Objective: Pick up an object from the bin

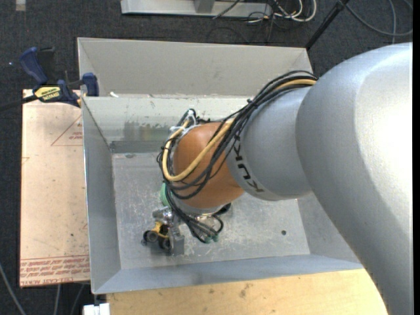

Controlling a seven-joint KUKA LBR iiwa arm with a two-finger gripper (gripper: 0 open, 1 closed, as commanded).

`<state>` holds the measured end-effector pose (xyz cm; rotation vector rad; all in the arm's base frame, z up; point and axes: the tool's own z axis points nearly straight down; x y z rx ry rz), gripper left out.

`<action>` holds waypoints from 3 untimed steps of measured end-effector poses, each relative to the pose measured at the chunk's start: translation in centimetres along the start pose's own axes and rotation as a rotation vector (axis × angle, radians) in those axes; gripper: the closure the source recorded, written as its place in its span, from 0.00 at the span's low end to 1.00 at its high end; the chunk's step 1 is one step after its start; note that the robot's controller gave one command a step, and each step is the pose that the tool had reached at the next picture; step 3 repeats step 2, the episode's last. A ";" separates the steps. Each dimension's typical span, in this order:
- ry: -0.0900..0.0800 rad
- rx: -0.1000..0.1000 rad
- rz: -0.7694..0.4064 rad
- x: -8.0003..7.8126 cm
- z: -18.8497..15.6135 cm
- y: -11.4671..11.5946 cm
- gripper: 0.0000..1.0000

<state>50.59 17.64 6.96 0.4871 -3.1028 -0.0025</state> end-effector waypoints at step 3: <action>0.010 0.000 0.000 0.3 -2.6 0.0 1.00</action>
Offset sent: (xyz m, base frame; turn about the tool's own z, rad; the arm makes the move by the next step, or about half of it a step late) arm 0.0000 -0.0003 0.0144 0.0000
